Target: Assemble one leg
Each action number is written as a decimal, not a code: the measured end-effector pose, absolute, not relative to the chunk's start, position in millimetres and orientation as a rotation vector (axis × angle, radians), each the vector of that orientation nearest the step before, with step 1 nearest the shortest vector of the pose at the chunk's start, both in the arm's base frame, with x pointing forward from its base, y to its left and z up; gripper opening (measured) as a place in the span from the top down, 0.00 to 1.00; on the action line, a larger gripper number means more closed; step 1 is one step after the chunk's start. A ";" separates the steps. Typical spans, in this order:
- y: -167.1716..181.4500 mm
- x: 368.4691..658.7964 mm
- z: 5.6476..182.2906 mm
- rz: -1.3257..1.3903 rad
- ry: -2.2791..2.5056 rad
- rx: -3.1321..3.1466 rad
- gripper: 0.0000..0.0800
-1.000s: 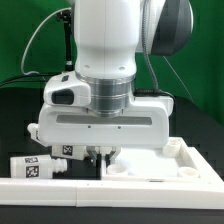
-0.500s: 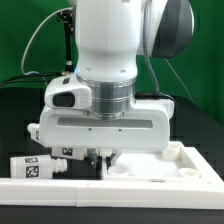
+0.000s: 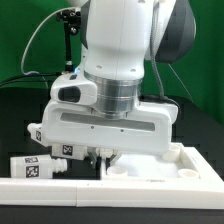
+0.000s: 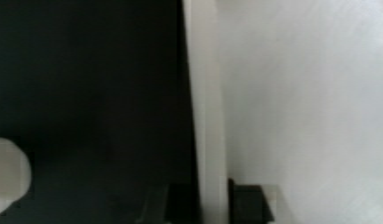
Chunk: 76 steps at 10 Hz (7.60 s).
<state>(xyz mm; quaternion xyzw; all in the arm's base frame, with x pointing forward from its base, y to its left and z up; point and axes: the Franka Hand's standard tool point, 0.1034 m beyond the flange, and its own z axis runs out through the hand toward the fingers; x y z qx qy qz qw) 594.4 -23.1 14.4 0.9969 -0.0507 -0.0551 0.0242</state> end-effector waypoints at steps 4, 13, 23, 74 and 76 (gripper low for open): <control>-23.5 594.8 17.1 -0.185 -0.127 3.087 0.67; -40.3 586.9 85.8 -0.225 0.009 3.114 0.19; -69.0 533.0 86.6 -0.241 0.627 3.080 0.19; -86.1 492.7 104.2 -0.699 0.730 2.754 0.64; -81.8 499.9 105.8 -0.514 0.746 2.822 0.64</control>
Offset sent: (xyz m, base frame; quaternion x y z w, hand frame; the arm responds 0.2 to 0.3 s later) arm 0.0000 0.0000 0.0000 0.0000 0.0000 0.0000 1.0000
